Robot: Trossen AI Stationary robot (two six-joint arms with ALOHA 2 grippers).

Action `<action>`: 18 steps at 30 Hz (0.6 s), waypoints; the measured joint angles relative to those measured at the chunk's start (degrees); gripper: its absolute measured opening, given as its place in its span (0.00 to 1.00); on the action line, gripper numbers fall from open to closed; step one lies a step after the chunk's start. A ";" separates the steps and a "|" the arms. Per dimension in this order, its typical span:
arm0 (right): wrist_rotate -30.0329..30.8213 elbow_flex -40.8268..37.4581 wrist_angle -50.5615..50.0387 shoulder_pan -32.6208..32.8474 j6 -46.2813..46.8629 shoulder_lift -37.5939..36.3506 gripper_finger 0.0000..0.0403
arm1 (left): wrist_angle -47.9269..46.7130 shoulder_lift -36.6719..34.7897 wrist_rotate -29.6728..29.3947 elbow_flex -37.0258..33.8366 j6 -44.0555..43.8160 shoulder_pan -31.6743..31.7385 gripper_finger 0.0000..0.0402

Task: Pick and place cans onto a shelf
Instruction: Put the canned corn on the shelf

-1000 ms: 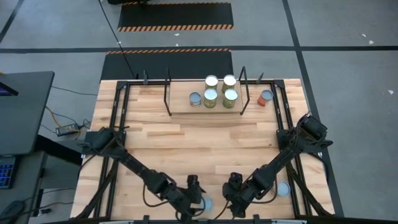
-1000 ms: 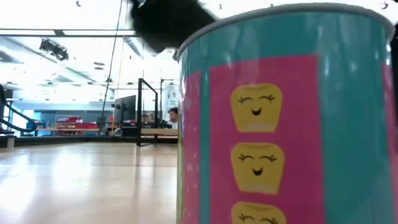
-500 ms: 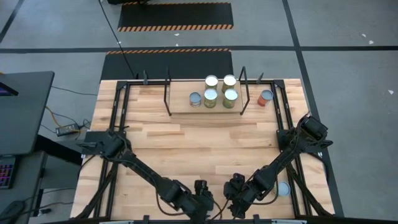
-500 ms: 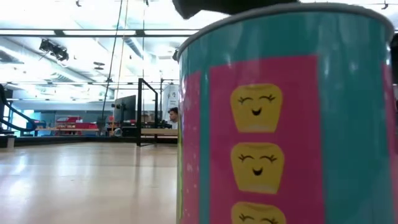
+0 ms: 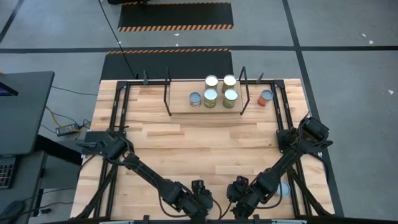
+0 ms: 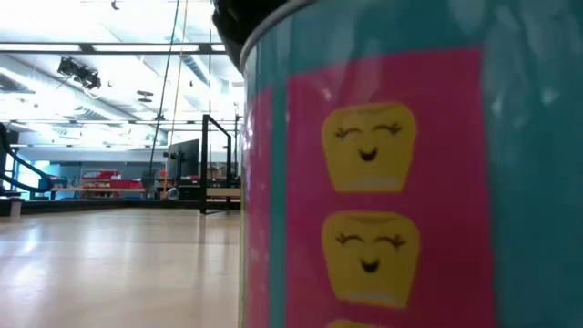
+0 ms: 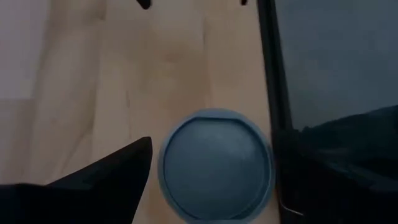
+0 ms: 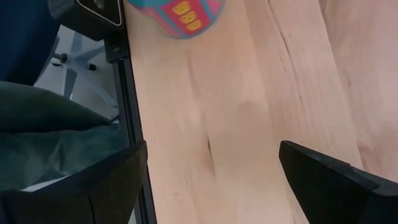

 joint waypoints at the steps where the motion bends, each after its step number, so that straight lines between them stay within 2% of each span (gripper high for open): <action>1: 0.01 0.01 -0.04 0.02 0.10 0.00 0.92 | 0.43 0.25 0.42 0.02 -0.03 -0.01 0.88; 15: 0.05 0.00 0.51 0.31 0.26 0.00 0.93 | -2.83 3.32 0.04 0.00 0.40 -0.18 0.88; 18: -0.10 0.02 0.43 0.31 0.29 -0.01 0.93 | -3.63 3.32 0.40 -0.01 0.51 0.25 0.83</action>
